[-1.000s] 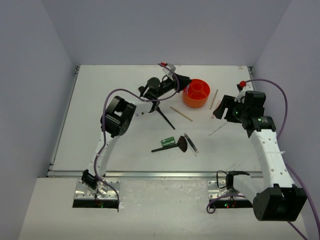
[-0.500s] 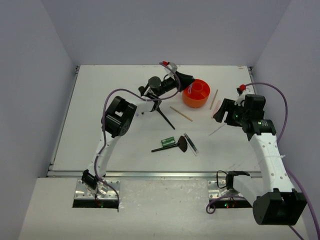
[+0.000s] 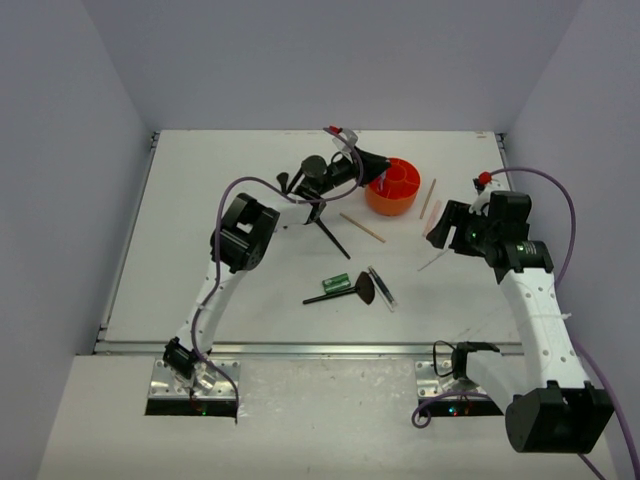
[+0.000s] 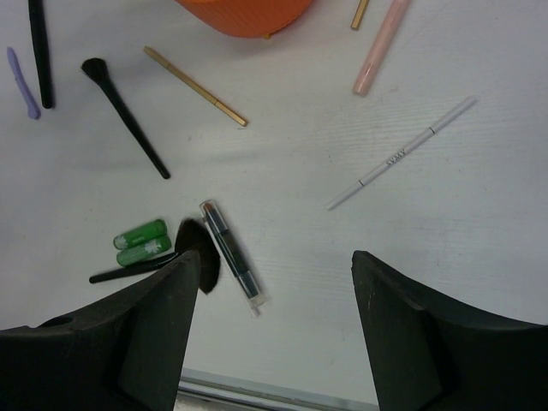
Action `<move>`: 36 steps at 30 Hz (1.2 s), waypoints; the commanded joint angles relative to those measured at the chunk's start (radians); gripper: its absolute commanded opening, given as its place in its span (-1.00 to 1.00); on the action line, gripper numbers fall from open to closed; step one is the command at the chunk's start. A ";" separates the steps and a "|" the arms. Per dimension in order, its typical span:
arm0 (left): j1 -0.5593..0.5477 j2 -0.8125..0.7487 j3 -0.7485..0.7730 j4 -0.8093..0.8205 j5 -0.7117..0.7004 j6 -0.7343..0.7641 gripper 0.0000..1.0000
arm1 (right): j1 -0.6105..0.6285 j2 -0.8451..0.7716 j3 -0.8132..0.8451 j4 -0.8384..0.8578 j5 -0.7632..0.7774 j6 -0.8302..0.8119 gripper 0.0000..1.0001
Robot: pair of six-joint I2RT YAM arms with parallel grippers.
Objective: Organize the makeup
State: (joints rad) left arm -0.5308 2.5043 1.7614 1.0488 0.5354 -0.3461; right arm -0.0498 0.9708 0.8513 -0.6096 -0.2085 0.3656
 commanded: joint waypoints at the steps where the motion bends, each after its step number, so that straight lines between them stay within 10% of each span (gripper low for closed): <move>1: -0.006 0.005 0.046 0.042 0.001 -0.030 -1.00 | 0.002 -0.024 0.003 0.002 0.015 -0.006 0.44; 16: -0.008 -0.030 -0.056 0.037 -0.018 -0.004 -0.97 | 0.002 -0.032 -0.012 0.005 0.009 0.003 0.44; 26: -0.006 -0.064 -0.051 0.037 -0.009 0.000 0.21 | 0.002 -0.013 -0.003 0.020 0.000 -0.008 0.48; 36: -0.006 -0.093 -0.005 0.031 -0.054 0.024 0.30 | 0.002 0.002 0.014 0.027 -0.014 -0.014 0.48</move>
State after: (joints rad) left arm -0.5308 2.5058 1.7092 1.0470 0.4884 -0.3378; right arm -0.0498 0.9773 0.8429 -0.6140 -0.2157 0.3657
